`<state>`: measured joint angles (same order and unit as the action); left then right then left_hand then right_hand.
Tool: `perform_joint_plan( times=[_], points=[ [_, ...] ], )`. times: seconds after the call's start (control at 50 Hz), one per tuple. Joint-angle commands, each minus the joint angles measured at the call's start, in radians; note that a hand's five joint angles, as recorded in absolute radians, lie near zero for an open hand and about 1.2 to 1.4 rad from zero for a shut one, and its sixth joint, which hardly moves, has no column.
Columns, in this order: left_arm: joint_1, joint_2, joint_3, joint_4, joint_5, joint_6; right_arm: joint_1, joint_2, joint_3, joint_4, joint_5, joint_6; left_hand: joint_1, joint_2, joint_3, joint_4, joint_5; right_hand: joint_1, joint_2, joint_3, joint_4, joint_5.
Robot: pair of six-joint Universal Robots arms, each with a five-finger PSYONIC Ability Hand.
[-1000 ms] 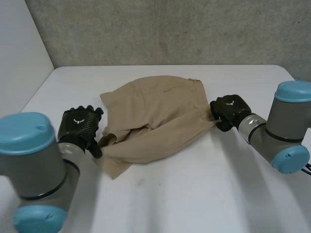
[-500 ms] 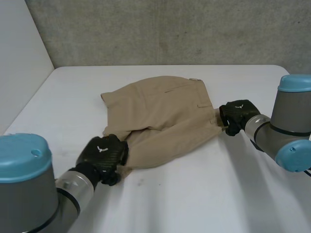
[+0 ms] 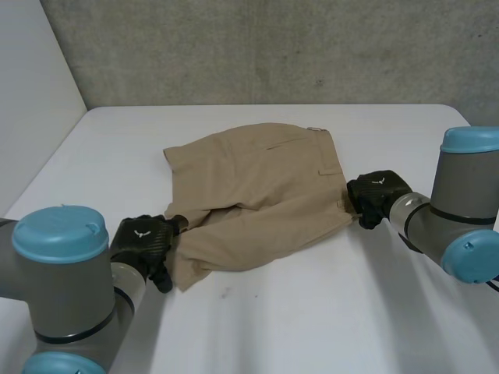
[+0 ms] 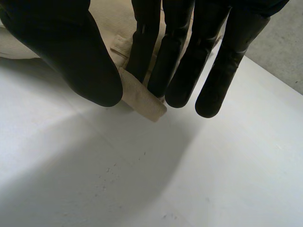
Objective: Fold the shorts.
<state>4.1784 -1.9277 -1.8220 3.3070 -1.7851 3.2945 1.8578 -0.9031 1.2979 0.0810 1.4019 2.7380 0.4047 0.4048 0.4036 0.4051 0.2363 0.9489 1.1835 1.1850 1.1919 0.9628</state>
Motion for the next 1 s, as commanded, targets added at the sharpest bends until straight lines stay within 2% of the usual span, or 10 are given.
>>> perform_joint_plan(
  times=[0.02,0.3,0.4,0.46,0.48,0.52,0.66,0.78,0.88,1.0],
  points=[
    [-0.007,-0.056,0.039,-0.007,0.003,-0.001,0.001,0.003,0.003,0.0,0.0,-0.006,0.146,0.146,0.147,0.146,0.14,0.447,0.213,0.211,0.204,0.259],
    [-0.031,-0.059,0.062,-0.012,0.01,-0.121,0.001,0.007,0.009,-0.007,0.0,-0.006,0.176,0.176,0.177,0.175,0.17,0.447,0.213,0.211,0.204,0.259],
    [-0.029,-0.092,0.09,-0.012,0.012,-0.128,0.004,0.012,0.011,-0.007,0.0,-0.006,0.264,0.264,0.265,0.263,0.258,0.447,0.213,0.211,0.204,0.259],
    [-0.026,-0.134,0.118,-0.012,0.012,-0.128,0.017,0.016,0.011,-0.007,0.0,-0.008,0.474,0.474,0.476,0.474,0.468,0.447,0.213,0.211,0.204,0.259],
    [-0.024,-0.151,0.133,-0.012,0.012,-0.13,0.017,0.016,0.011,-0.007,0.0,-0.009,0.714,0.713,0.715,0.713,0.707,0.447,0.213,0.211,0.204,0.259],
    [-0.023,-0.162,0.142,-0.014,0.01,-0.13,0.017,0.015,0.008,-0.003,-0.001,-0.02,0.99,0.99,0.992,0.99,0.984,0.447,0.213,0.211,0.204,0.259],
    [-0.024,-0.079,0.127,-0.069,0.01,-0.108,0.015,-0.068,0.02,0.051,0.003,-0.151,0.992,0.991,0.993,0.991,0.985,0.447,0.213,0.211,0.204,0.259],
    [-0.037,0.088,0.087,-0.217,0.038,-0.03,0.009,-0.163,0.046,0.19,-0.001,-0.26,0.992,0.991,0.993,0.991,0.985,0.447,0.213,0.211,0.204,0.259],
    [-0.057,0.254,0.023,-0.337,0.067,0.133,0.006,-0.22,0.096,0.298,-0.001,-0.362,0.992,0.991,0.993,0.991,0.985,0.447,0.213,0.211,0.204,0.259],
    [-0.086,0.345,-0.046,-0.441,0.069,0.257,0.003,-0.35,0.237,0.499,-0.007,-0.587,0.992,0.991,0.993,0.991,0.985,0.447,0.213,0.211,0.204,0.259]
  ],
)
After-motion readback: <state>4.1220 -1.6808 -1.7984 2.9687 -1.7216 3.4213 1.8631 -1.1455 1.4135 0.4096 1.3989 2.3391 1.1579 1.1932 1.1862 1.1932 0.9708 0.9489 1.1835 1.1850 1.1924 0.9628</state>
